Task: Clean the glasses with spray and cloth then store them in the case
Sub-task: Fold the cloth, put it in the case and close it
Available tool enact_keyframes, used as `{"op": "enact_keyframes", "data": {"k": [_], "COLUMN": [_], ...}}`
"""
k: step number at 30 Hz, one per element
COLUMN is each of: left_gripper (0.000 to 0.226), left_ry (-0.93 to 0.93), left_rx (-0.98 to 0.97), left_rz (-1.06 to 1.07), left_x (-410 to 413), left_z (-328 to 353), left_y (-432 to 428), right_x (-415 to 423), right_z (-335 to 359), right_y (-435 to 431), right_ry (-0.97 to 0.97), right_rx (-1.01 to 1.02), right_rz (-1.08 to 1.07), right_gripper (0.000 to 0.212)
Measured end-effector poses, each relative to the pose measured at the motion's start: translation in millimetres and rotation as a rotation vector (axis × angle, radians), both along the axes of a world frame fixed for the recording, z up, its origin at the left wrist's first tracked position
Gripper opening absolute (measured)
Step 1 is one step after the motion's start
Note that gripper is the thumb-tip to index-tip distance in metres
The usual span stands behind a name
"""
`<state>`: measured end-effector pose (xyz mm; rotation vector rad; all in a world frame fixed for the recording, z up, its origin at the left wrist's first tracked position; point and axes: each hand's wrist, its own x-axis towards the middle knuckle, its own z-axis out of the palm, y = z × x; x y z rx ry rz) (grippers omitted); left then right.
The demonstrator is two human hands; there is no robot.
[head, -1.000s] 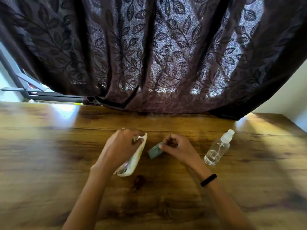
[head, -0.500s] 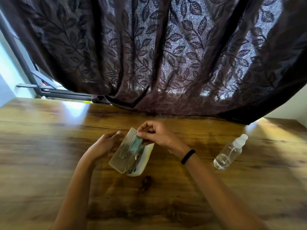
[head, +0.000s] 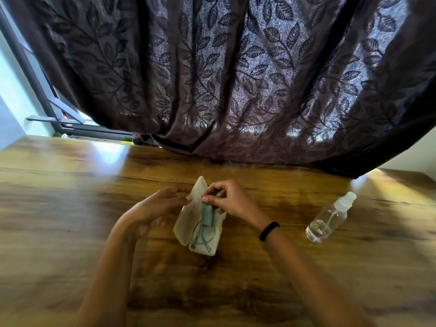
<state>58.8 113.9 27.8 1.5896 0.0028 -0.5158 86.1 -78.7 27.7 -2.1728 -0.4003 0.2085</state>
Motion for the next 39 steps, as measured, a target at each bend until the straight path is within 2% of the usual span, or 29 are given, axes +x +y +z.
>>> {"op": "enact_keyframes", "data": {"k": [3,6,12,16,20,24,27,32,39], "left_gripper": [0.037,0.048,0.059,0.067,0.069,0.064,0.075,0.095,0.085], "left_ry": [-0.002,0.008,0.079,0.096,0.105,0.099,0.034,-0.131,-0.320], "left_rx": [0.020,0.003,-0.032,-0.029,-0.005,0.034,0.171,0.526,0.886], "left_rz": [-0.013,-0.022,-0.024,-0.022,-0.039,-0.052,-0.072,-0.064,0.013], "left_x": [-0.1,-2.1,-2.4,-2.1,-2.0,-1.7,-0.1,3.4,-8.2], "left_z": [1.4,3.4,1.4,0.8,2.0,6.0,10.0,8.9,-1.2], "left_y": [-2.8,-4.1,-5.5,-5.4,-6.8,-15.3,-26.2,-44.6,-67.3], "right_x": [-0.3,-2.1,-8.6,-14.3,-21.9,-26.8,-30.5,-31.0,-36.0], "right_z": [-6.5,-14.4,-21.4,-21.2,-26.3,-32.0,-33.5,-34.9,-39.4], "right_y": [-3.3,-4.0,-3.3,-9.8,-23.4,-28.9,-28.0,-27.8,-27.6], "right_ry": [-0.107,-0.190,-0.265,-0.206,-0.155,-0.015,0.064,0.016,0.067], "right_rx": [-0.097,-0.141,-0.133,0.009,0.094,0.105,0.140,0.081,0.187], "right_rz": [-0.048,-0.107,-0.157,-0.235,-0.322,-0.281,-0.283,-0.321,-0.367], "right_gripper": [0.011,0.011,0.012,0.015,0.008,0.021,0.028,0.027,0.023]}}
